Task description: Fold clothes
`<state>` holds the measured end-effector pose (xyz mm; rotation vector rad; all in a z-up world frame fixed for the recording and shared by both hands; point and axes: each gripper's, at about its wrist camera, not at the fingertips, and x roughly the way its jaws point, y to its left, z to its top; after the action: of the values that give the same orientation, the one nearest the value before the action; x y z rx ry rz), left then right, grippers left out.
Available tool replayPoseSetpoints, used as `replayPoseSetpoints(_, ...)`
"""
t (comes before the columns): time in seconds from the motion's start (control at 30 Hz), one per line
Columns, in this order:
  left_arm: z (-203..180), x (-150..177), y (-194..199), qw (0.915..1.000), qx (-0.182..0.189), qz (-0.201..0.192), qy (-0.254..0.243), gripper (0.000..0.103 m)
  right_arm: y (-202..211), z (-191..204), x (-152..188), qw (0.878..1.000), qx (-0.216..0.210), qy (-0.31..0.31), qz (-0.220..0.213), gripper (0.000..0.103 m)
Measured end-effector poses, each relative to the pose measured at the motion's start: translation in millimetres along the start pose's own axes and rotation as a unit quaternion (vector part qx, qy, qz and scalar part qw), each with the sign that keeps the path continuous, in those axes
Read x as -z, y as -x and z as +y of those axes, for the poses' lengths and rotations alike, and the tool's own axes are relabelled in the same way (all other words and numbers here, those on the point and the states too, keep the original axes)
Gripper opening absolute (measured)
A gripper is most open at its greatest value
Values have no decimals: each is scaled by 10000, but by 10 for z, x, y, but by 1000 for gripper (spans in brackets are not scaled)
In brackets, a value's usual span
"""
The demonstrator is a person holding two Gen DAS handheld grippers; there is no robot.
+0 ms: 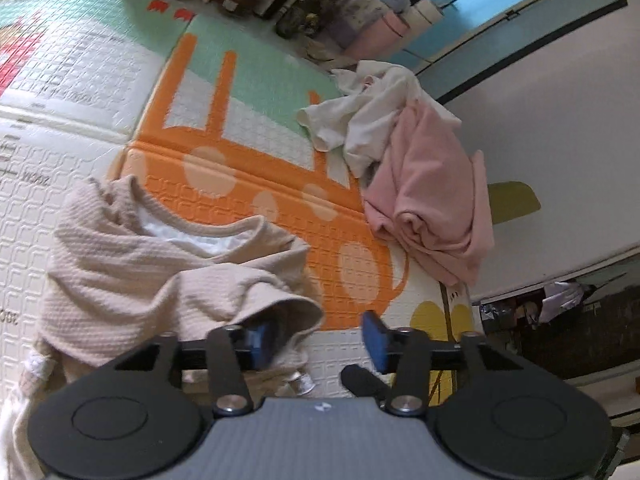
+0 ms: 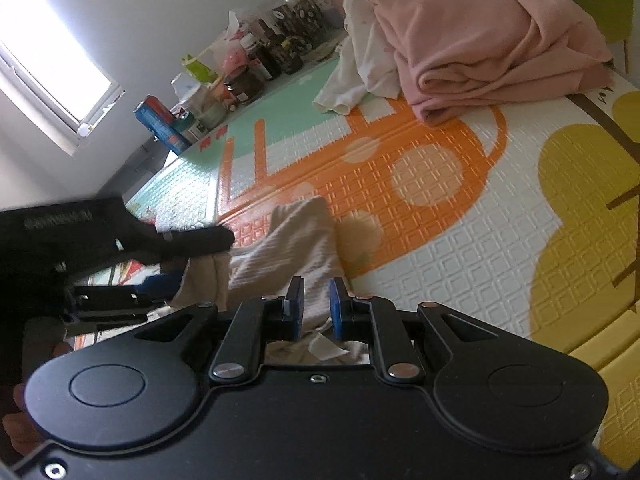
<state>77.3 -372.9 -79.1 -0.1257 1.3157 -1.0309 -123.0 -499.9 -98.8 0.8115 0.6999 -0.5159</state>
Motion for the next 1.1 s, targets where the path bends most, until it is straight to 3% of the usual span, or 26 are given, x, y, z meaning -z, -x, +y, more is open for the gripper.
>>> replayPoseSetpoints(0.07, -76, -2, -18, 10000, -2, -16, -95, 65, -7, -21, 10, 10000, -6, 0, 41, 13)
replayPoseSetpoints(0.27, -309, -22, -22, 9986, -254, -50, -465, 76, -32, 0, 23, 10000, -19, 43, 87, 13)
replayPoseSetpoints(0.57, -566, 9, -26, 9944, -491, -24, -935, 77, -5, 51, -7, 9999, -74, 105, 37, 13)
replayPoseSetpoints(0.73, -611, 13, -168, 9817, -1418, 165, -1257, 78, 33, 52, -32, 9999, -103, 81, -18, 13)
replayPoseSetpoints(0.87, -572, 7, -257, 9745, -1754, 492, -1310, 78, 58, 66, -19, 9999, -113, 107, -31, 13)
replayPoseSetpoints(1.1, -576, -11, -102, 9781, -1600, 359, -1285, 78, 83, 87, 13, 9998, -183, 116, -10, 13)
